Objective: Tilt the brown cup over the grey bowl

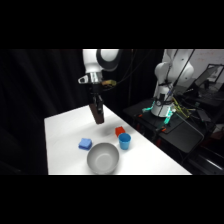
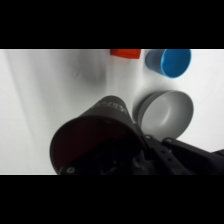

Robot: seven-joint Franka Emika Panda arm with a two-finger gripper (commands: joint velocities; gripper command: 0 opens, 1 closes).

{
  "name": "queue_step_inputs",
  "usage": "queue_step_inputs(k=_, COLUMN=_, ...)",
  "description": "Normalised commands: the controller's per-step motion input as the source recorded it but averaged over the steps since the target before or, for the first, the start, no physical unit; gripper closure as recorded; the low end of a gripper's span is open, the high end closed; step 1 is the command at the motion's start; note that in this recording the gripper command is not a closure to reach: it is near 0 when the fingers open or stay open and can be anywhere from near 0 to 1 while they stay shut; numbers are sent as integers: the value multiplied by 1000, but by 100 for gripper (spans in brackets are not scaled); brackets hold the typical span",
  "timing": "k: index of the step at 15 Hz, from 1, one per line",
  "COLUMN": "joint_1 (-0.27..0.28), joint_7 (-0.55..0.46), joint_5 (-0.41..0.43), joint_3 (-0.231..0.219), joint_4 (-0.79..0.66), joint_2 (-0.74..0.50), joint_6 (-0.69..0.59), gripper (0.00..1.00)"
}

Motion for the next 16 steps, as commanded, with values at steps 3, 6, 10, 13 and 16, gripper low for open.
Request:
queue_step_inputs(k=3, joint_1=153, joint_7=270, joint_5=-121, joint_3=116, joint_4=-592, joint_2=-25, joint_6=969, gripper=7)
queue_step_inputs(k=6, joint_1=90, joint_7=357, joint_5=-259, joint_3=86, joint_4=-318, joint_2=146, joint_6=690, gripper=7)
queue_step_inputs(k=10, joint_1=61, joint_7=453, joint_5=-477, joint_3=-62, joint_4=-81, joint_2=119, joint_6=352, gripper=7)
queue_step_inputs(k=13, joint_1=150, joint_7=459, joint_5=-498, joint_3=-208, joint_4=2, joint_2=13, joint_6=144, gripper=7)
queue_step_inputs(k=16, joint_1=196, joint_7=401, joint_5=-416, joint_3=-219, joint_4=40, joint_2=-29, joint_6=9, gripper=0)
